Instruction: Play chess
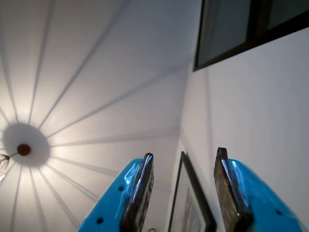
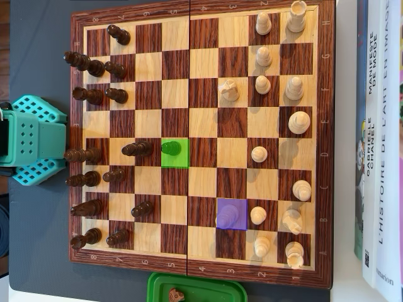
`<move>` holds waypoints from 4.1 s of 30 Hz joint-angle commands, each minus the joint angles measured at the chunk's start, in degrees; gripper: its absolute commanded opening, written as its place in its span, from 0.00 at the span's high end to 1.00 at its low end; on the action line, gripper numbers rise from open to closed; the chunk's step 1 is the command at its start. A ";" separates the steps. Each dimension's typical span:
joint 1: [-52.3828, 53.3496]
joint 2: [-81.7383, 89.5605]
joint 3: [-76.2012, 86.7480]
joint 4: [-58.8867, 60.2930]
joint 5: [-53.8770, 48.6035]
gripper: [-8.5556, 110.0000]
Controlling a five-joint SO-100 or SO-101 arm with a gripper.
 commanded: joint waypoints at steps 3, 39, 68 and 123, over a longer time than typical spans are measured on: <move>-0.53 -0.70 1.05 -0.09 0.35 0.77; 0.09 -0.70 -18.98 78.57 -0.26 0.77; -3.52 -17.14 -35.24 165.94 -6.50 0.77; -0.97 -103.36 -81.65 181.85 -6.94 0.77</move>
